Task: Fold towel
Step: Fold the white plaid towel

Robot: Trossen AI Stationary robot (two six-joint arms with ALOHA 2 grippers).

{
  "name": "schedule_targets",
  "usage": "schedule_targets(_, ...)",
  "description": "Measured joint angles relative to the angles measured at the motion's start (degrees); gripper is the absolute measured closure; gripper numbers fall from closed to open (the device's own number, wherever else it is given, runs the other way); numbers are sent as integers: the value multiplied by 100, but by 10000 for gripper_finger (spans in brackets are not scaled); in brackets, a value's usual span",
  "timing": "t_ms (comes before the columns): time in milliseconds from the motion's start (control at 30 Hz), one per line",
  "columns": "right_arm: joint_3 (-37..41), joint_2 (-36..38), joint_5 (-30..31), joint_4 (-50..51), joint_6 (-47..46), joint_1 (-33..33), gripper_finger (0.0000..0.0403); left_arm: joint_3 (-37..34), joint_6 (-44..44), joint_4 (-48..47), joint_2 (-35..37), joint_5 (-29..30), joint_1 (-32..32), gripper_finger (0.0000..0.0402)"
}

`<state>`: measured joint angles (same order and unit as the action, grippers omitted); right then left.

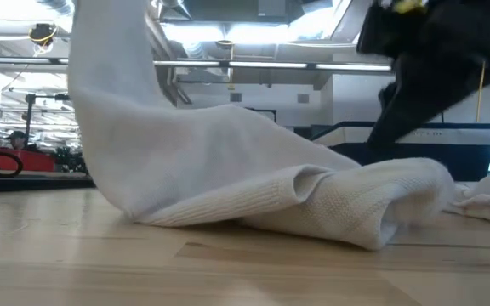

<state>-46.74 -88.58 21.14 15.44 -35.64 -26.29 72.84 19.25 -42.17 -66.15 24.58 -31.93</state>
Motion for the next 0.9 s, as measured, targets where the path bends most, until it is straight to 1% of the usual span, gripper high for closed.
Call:
schedule_targets(67,164,-56,-168,-247,106,118,174,-117,36,24,0,-2,-45,396)
schedule_targets(200,420,-61,-449,-1161,424,272,164,-266,186,38,0,2,-40,396)
schedule_targets(300,509,-103,-663,-1470,448,440,169,-326,177,68,-2,4,-38,396)
schedule_targets(433,532,-319,-928,-1571,444,592,186,-382,181,100,0,2,-43,396)
schedule_targets(533,535,-364,-979,-1696,483,570,212,-402,222,71,-2,2,-37,396)
schedule_targets(600,513,-346,-1016,-1736,538,559,237,-402,266,84,0,3,-38,396)
schedule_targets(767,277,-203,-1063,-1705,768,490,315,-402,195,83,0,0,-38,396)
schedule_targets(900,63,-190,-1166,-1337,898,488,378,-402,199,81,0,2,-34,396)
